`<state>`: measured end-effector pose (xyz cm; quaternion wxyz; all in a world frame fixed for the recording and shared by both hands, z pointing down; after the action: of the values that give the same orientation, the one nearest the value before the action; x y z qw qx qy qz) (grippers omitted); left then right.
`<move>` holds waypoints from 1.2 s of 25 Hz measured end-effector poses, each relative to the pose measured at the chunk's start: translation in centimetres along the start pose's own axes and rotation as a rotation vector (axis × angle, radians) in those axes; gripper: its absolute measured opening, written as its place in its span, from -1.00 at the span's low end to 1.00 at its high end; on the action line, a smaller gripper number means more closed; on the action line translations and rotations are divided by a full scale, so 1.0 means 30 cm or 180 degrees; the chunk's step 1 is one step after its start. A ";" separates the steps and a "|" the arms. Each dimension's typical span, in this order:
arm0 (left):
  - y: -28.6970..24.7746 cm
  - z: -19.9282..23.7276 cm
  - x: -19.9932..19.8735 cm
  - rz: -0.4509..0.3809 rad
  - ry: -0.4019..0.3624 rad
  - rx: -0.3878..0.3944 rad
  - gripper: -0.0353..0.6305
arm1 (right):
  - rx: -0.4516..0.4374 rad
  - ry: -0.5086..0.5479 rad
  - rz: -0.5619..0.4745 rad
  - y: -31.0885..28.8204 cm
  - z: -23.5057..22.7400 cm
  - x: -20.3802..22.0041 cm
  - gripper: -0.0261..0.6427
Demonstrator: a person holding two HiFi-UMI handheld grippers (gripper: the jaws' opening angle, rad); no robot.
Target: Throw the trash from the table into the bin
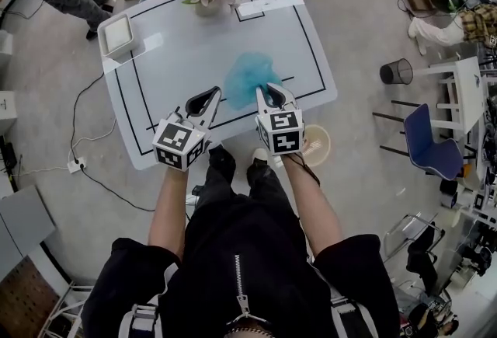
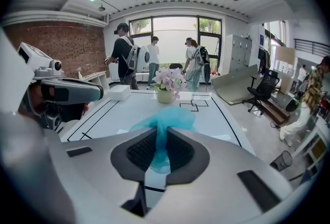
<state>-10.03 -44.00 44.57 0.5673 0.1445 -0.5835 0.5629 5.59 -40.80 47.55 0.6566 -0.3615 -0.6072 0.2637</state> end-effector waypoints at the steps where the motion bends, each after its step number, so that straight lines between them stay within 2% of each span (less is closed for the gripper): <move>1: -0.001 -0.011 -0.002 -0.0007 0.0000 -0.0018 -0.88 | -0.0020 0.0003 -0.0024 0.007 -0.003 0.002 -0.82; 7: -0.013 -0.117 0.010 0.0010 -0.0043 -0.0188 -0.88 | -0.0168 0.0045 -0.0158 0.078 -0.038 0.024 -0.82; 12: -0.026 -0.260 0.025 -0.0018 0.0007 -0.0303 -0.88 | -0.0254 0.0127 -0.0230 0.173 -0.101 0.094 -0.82; 21: -0.075 -0.588 0.090 0.0001 -0.0064 -0.0402 -0.88 | -0.0299 0.0153 -0.0327 0.360 -0.240 0.290 -0.82; 30: -0.129 -0.847 0.142 -0.0004 -0.0118 -0.0420 -0.88 | -0.0318 0.0160 -0.0376 0.489 -0.354 0.485 -0.82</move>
<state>4.45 -22.39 42.93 0.5650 0.1175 -0.6297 0.5201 19.23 -22.20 44.71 0.6672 -0.3639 -0.6232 0.1847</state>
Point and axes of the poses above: the fingertips, and each gripper's own axes: y backward along the fingers, z to its left, x out of its underside, the point moved 5 cm from there along y, backward along the fingers, and after that the axes turned 13 degrees about z, right-handed, at the moved point
